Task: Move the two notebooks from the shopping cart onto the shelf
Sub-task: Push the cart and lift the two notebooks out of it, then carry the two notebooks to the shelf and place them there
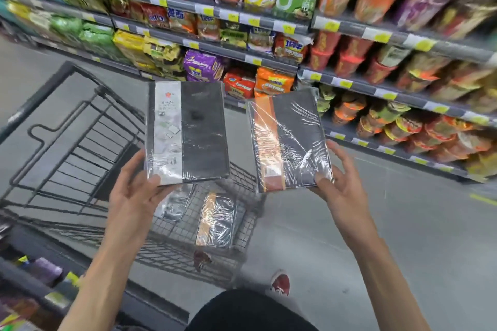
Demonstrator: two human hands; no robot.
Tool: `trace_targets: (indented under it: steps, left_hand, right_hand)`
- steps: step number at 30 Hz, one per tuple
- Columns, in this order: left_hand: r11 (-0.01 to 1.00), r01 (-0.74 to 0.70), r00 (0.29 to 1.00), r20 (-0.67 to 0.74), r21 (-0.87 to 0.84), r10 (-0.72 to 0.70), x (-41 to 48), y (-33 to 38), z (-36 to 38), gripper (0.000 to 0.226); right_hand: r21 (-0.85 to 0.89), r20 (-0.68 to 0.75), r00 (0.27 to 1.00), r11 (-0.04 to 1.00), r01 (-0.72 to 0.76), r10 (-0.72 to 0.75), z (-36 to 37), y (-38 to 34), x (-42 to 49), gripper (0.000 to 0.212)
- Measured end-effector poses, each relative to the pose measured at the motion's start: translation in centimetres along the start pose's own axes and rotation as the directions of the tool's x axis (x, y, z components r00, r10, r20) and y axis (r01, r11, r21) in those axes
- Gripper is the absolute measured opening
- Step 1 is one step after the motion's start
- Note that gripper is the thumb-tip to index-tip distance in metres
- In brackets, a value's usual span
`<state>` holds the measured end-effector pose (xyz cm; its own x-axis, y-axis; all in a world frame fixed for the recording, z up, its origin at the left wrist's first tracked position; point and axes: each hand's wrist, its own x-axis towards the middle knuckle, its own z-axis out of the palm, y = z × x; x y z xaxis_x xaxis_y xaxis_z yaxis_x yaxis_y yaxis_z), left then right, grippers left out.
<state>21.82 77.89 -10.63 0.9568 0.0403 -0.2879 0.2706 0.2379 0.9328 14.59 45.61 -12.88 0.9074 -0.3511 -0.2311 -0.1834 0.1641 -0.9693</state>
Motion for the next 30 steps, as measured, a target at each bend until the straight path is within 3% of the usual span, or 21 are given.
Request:
trace_targets:
  steps: [6, 14, 23, 30]
  left_hand:
    - [0.999, -0.041, 0.998, 0.041, -0.008, 0.041, -2.3, -1.6, 10.1, 0.054]
    - [0.999, -0.038, 0.960, 0.278, -0.002, 0.038, -4.2, -3.8, 22.2, 0.054]
    - [0.996, -0.040, 0.820, 0.572, 0.074, -0.010, -5.4, -6.5, 35.0, 0.057]
    - [0.996, -0.021, 0.691, 0.721, 0.092, -0.052, -5.5, -9.6, 47.4, 0.058]
  right_hand:
    - [0.042, -0.086, 0.989, 0.991, 0.125, -0.122, -9.6, -3.5, -1.1, 0.060]
    - [0.061, -0.295, 0.926, 0.963, 0.264, -0.235, -20.2, -5.7, -5.0, 0.061]
    - [0.124, -0.550, 0.804, 0.930, 0.346, -0.226, -29.2, -6.6, -9.3, 0.059]
    - [0.117, -0.711, 0.677, 0.918, 0.380, -0.190, -37.3, -7.2, -9.2, 0.061]
